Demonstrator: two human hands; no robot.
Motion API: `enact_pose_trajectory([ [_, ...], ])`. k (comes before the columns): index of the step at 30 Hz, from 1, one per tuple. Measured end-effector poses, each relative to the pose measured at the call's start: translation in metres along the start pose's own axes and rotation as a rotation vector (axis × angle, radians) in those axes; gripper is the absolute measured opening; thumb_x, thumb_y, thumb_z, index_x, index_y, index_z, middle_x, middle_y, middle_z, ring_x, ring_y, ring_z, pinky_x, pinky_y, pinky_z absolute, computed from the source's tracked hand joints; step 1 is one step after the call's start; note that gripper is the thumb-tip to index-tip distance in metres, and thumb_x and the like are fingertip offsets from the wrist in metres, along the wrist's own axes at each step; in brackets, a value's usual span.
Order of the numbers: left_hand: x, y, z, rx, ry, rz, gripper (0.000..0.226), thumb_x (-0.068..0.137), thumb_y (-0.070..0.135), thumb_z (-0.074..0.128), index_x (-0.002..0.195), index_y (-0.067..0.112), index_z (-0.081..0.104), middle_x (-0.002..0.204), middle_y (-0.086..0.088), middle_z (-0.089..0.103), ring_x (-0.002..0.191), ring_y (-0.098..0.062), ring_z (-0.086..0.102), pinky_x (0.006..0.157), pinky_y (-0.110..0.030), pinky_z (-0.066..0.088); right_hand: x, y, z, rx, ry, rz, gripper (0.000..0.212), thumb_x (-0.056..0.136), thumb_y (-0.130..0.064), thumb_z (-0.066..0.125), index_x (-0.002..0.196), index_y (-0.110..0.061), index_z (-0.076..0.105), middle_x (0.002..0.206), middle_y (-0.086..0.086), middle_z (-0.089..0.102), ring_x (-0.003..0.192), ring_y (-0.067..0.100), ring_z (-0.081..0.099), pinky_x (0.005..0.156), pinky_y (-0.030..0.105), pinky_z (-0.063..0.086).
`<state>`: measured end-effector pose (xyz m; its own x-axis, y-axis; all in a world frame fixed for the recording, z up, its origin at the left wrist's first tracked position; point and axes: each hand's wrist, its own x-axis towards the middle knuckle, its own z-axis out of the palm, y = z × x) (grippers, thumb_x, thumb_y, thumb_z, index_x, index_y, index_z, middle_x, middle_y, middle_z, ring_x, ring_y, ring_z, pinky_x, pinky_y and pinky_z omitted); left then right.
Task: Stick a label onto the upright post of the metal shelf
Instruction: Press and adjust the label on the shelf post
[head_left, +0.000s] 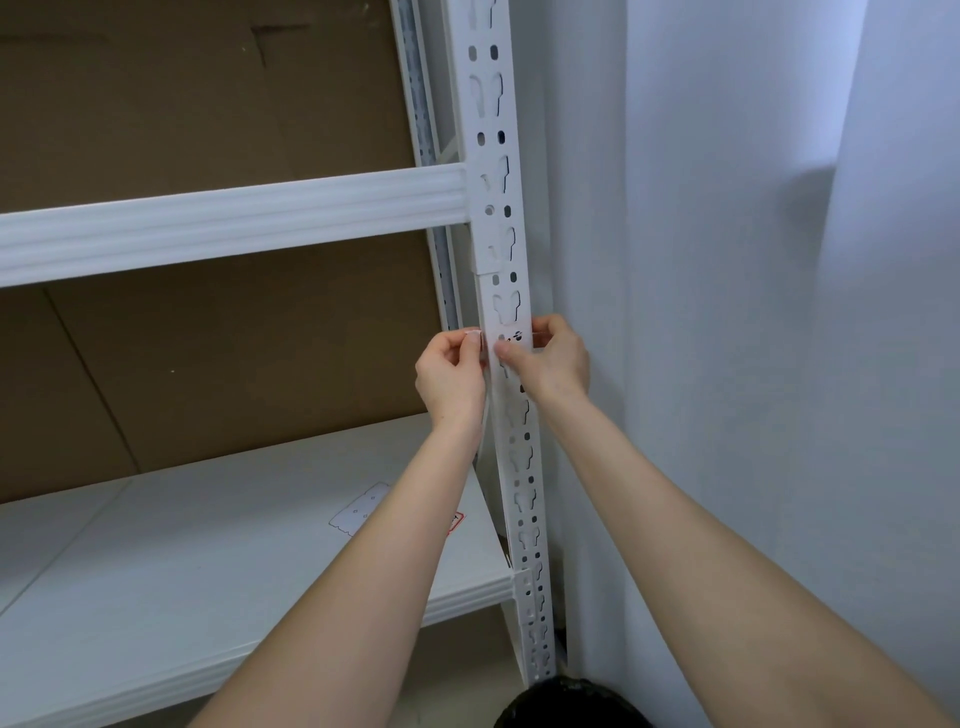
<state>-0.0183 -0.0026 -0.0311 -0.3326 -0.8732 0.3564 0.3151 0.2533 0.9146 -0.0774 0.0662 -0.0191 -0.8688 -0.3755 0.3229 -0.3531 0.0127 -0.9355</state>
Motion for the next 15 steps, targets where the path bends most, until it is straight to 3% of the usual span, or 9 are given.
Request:
enact_pose_trajectory([
  [2,-0.001,0.001,0.001,0.002,0.004,-0.005,0.018,0.092,0.016,0.057,0.078,0.026,0.063,0.091,-0.003,0.072,0.09,-0.019,0.069,0.089,-0.042,0.055,0.0,0.001,-0.002,0.048,-0.02,0.011,0.029,0.078,-0.022,0.074,0.1,-0.021,0.055,0.101,-0.004,0.063,0.088,0.017,0.061,0.079,0.035,0.052],
  [5,-0.002,0.003,0.002,-0.003,-0.011,-0.021,0.018,0.092,0.016,0.057,0.078,0.025,0.063,0.092,-0.005,0.071,0.092,-0.02,0.068,0.09,-0.043,0.055,-0.002,0.002,-0.001,0.164,-0.044,0.053,0.037,0.076,-0.02,0.075,0.107,-0.018,0.056,0.11,0.002,0.065,0.098,0.022,0.064,0.089,0.041,0.053],
  [8,-0.002,0.003,0.001,0.003,-0.007,-0.02,0.018,0.092,0.016,0.057,0.077,0.025,0.063,0.092,-0.005,0.071,0.093,-0.02,0.068,0.091,-0.043,0.054,0.0,-0.001,0.002,0.151,-0.035,0.071,0.046,0.069,-0.029,0.081,0.105,-0.02,0.053,0.107,0.0,0.065,0.095,0.02,0.064,0.086,0.039,0.053],
  [11,-0.002,0.002,0.001,0.004,-0.008,-0.022,0.019,0.092,0.015,0.057,0.077,0.024,0.063,0.091,-0.004,0.071,0.092,-0.02,0.068,0.091,-0.042,0.054,0.002,0.002,0.0,0.079,-0.026,0.046,0.031,0.074,-0.023,0.076,0.098,-0.023,0.056,0.098,-0.004,0.066,0.089,0.018,0.065,0.084,0.039,0.054],
  [15,-0.003,0.0,0.002,-0.006,-0.002,-0.025,0.018,0.092,0.014,0.056,0.078,0.022,0.064,0.094,-0.001,0.071,0.093,-0.019,0.068,0.091,-0.044,0.054,0.002,0.015,-0.008,0.162,0.033,0.057,0.012,0.078,-0.016,0.067,0.079,-0.028,0.07,0.087,-0.003,0.073,0.088,0.018,0.068,0.087,0.041,0.055],
])
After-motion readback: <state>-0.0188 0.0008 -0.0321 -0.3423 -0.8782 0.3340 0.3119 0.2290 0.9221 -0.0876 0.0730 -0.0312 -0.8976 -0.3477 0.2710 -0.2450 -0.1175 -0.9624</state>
